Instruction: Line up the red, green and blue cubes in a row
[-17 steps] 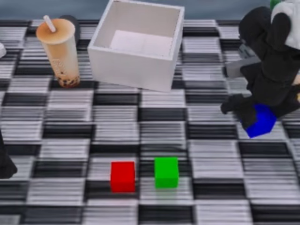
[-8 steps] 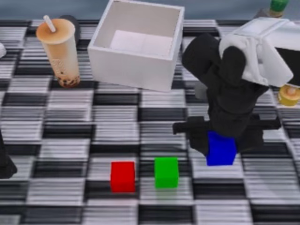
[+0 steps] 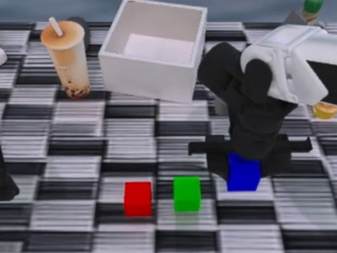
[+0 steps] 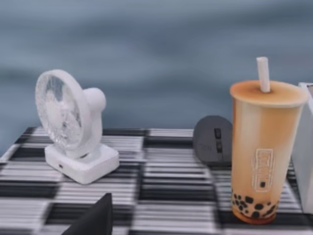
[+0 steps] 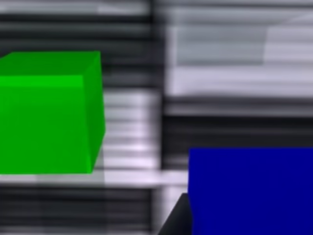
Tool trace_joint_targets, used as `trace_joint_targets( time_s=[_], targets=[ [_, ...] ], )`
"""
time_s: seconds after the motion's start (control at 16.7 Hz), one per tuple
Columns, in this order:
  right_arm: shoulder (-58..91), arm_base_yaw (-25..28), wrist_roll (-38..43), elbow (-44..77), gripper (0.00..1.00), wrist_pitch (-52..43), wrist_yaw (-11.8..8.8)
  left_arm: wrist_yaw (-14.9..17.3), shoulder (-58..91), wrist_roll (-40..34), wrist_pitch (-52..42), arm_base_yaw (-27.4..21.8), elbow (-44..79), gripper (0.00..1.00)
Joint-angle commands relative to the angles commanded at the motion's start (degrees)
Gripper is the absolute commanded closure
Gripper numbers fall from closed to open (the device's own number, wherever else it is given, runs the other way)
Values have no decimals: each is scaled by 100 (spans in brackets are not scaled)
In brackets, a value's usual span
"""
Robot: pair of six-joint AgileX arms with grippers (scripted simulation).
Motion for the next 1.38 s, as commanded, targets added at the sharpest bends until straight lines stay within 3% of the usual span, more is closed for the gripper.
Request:
trace_joint_targets(
  time_s=[0.42,0.72,1.38],
  targets=[
    [433,36,26,-849,100,1331,7,0,0,0,0,0,0,0],
    [507,45,32,-973,100,1486,11,0,0,0,0,0,0,0],
    [507,45,32,-973,17,1486,11,0,0,0,0,0,0,0]
  ],
)
